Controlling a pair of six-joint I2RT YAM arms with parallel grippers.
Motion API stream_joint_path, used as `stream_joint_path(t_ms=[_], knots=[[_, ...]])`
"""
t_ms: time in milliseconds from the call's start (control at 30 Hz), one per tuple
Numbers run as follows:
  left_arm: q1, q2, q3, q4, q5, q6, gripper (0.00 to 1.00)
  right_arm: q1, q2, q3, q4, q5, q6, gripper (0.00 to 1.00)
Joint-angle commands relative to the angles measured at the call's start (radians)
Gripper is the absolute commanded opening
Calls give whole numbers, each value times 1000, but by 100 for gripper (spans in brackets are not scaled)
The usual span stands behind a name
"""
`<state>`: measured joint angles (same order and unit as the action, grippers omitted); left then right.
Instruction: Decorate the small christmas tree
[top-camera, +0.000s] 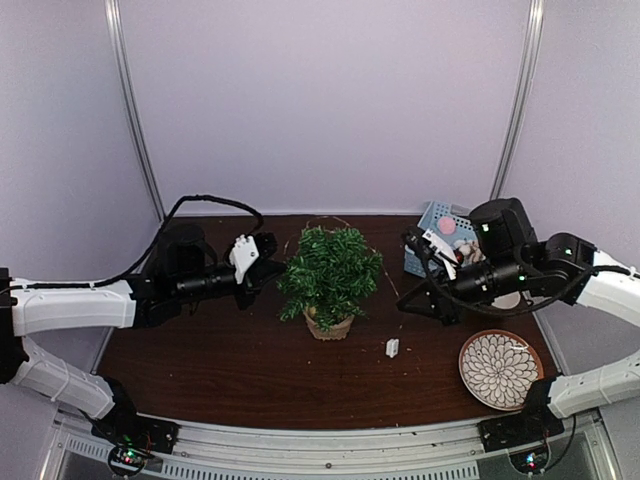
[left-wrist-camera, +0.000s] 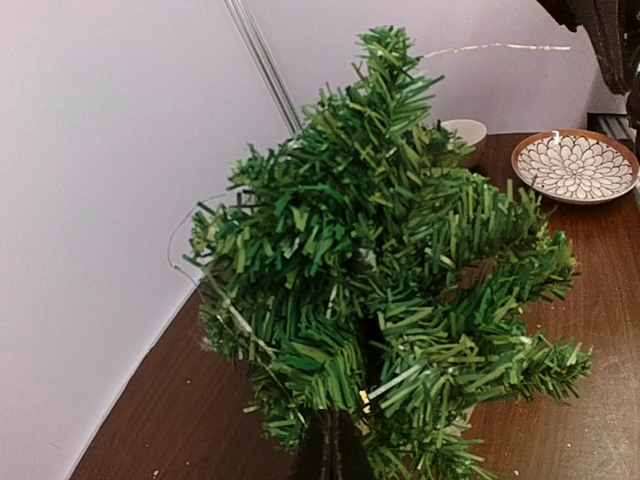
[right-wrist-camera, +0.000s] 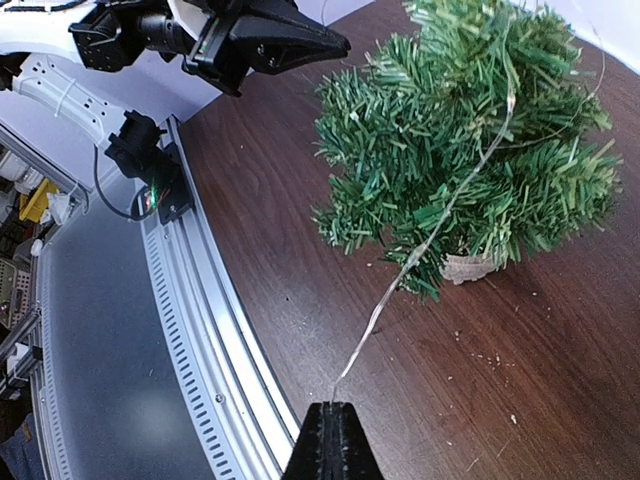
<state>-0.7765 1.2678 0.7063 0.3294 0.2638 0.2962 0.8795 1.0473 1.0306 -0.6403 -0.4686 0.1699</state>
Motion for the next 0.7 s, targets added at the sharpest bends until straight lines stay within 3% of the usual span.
stream_joint_path(t_ms=[0,233,667], knots=[[-2,-16,-10,116,-42,-2,0,3,-15,87,33,52,-12,0],[-3,-13,-14,131,-41,26,0,6,41,230,36,-5,-59,0],[-3,-14,-59,198,-49,67,0,62,-147,123,35,-168,-93,0]])
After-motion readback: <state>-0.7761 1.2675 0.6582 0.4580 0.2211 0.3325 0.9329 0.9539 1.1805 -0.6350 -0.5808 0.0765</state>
